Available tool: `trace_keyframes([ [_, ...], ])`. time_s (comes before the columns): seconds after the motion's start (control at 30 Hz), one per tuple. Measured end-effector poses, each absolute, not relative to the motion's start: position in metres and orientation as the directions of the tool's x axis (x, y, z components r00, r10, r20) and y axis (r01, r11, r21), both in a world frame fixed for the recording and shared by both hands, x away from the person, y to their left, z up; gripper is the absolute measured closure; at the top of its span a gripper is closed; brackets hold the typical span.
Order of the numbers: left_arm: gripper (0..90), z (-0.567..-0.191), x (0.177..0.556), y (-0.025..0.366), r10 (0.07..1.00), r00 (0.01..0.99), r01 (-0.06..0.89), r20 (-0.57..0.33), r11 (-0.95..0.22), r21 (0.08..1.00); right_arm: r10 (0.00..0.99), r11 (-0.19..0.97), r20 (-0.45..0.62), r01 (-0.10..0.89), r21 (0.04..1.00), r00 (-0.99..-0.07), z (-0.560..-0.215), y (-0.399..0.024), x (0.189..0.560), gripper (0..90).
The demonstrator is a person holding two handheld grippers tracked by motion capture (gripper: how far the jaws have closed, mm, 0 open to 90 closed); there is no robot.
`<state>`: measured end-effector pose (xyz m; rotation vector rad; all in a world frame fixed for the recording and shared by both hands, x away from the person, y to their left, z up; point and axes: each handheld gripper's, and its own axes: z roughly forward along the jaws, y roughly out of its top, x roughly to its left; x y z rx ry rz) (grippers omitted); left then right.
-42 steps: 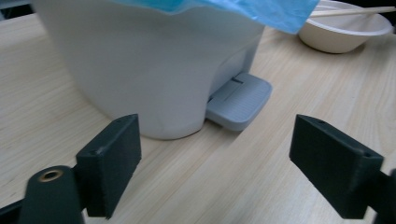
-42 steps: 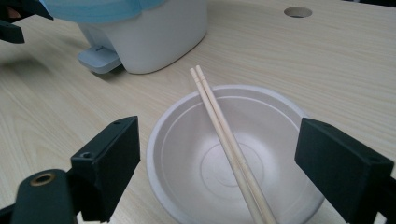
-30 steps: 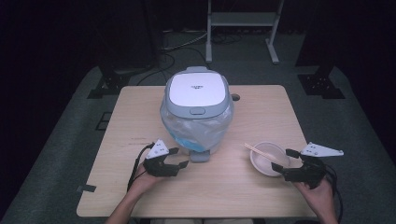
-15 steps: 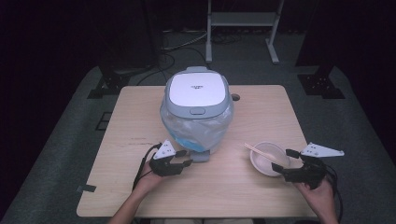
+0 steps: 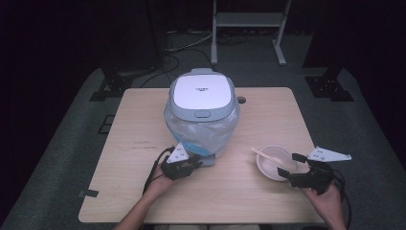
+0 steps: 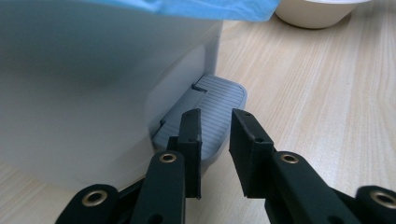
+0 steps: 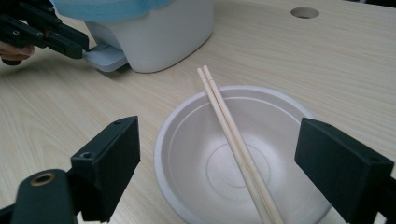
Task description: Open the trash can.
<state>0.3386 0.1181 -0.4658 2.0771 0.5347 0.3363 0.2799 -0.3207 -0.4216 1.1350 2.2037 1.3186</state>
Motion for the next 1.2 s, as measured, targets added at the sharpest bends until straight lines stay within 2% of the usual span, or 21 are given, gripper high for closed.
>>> trace_keyframes([
  [0.53, 76.4, -0.467, 0.341, 0.102, 0.505, 0.86, 0.2, 0.075, -0.469, 0.86, 0.757, 0.279, 0.089, 0.444, 0.852, -0.647, -0.42, -0.313, 0.279, 12.8],
  [0.77, 76.7, -0.469, 0.343, 0.099, 0.514, 0.855, 0.207, 0.068, -0.457, 0.865, 0.756, 0.281, 0.092, 0.449, 0.848, -0.648, -0.421, -0.313, 0.28, 12.8],
  [0.87, 78.3, -0.47, 0.343, 0.099, 0.514, 0.856, 0.21, 0.063, -0.455, 0.865, 0.757, 0.284, 0.092, 0.453, 0.845, -0.647, -0.421, -0.313, 0.28, 12.8],
  [1.03, 83.6, -0.472, 0.342, 0.098, 0.508, 0.855, 0.178, 0.105, -0.477, 0.86, 0.761, 0.285, 0.091, 0.456, 0.843, -0.643, -0.419, -0.316, 0.28, 12.8],
  [1.2, 86.8, -0.472, 0.342, 0.096, 0.513, 0.854, 0.199, 0.089, -0.479, 0.855, 0.759, 0.288, 0.094, 0.461, 0.839, -0.645, -0.418, -0.318, 0.28, 12.8],
])
